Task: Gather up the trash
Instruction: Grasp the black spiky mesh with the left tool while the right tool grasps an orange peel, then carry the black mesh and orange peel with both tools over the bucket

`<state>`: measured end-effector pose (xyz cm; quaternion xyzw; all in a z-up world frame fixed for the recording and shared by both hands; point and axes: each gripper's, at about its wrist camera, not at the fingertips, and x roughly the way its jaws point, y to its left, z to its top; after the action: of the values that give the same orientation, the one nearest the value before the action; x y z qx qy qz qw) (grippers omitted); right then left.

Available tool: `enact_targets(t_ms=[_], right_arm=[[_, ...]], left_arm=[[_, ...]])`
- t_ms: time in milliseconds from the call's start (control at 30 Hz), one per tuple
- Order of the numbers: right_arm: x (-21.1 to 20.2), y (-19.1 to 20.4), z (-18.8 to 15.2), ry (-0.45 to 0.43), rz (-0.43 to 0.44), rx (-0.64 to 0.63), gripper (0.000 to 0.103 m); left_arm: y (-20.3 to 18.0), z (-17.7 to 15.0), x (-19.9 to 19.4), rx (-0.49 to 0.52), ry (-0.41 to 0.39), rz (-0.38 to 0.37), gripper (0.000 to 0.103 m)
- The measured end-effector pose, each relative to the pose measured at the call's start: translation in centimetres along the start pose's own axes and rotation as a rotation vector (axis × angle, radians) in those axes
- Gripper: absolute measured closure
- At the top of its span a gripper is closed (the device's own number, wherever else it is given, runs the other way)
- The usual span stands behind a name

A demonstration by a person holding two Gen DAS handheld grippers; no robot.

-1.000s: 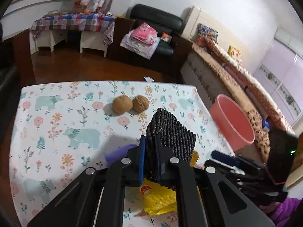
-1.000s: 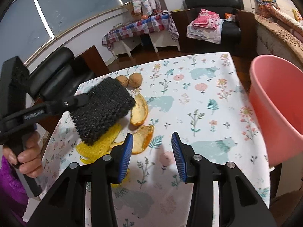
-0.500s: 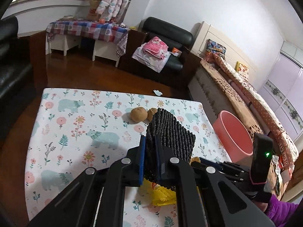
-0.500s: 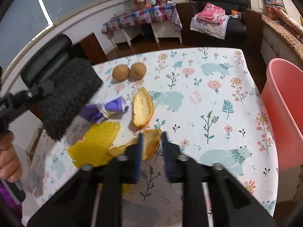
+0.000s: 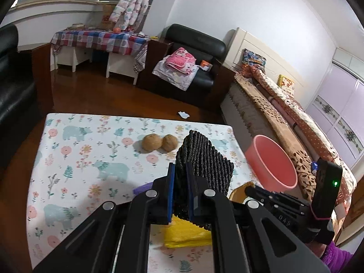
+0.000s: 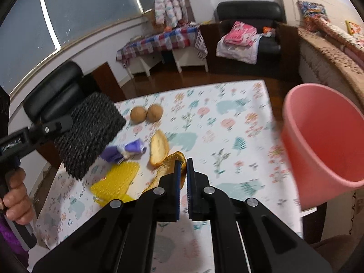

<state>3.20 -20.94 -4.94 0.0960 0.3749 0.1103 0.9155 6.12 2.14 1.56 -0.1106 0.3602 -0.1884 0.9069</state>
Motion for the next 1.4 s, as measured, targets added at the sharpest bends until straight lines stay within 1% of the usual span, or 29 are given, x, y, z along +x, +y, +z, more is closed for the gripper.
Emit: enact_targets(t_ms=[233,467,633,733,967,1067,1133,1267,1400], right_arm=[[-2.7,-3.3,1.0,-0.079,-0.065,0.068,0.098],[-5.4,-8.3,1.4,-0.152,-0.174,0.159,0.098],[-7.2,-12.4,1.5,-0.203,-0.274,0.227,0.098],[-7.7,-14.3,1.5,-0.223,-0.312,0.253,0.098],[-7.9,-17.6,1.0,-0.238,-0.348,0.289,0.098],[-7.7,-18.3,0.8,-0.233,-0.349,0.299,0.098],[-7.7,-19.0,0.8,-0.234,-0.345,0.312,0.098],[-7.5,-19.9,0.7,-0.232,-0.346,0.324,0.098],[-7.1,-20.4,0.5,-0.23,-0.338,0.329,0.098]], left_arm=[[-3.8,0.3,1.3,0.04,0.018,-0.044,0.095],[-8.1,1.4,3.1,0.085,0.034,-0.089,0.095],[-11.1,2.2,4.9,0.108,0.048,-0.116,0.095],[-13.2,2.6,6.2,0.126,0.061,-0.134,0.095],[-18.4,2.8,10.2,0.175,0.098,-0.152,0.095],[-20.2,2.8,11.7,0.181,0.109,-0.171,0.094],[-21.5,2.9,12.9,0.195,0.11,-0.165,0.094],[-22.9,2.9,14.9,0.189,0.12,-0.157,0.094],[-23.5,2.6,16.9,0.176,0.143,-0.136,0.094]])
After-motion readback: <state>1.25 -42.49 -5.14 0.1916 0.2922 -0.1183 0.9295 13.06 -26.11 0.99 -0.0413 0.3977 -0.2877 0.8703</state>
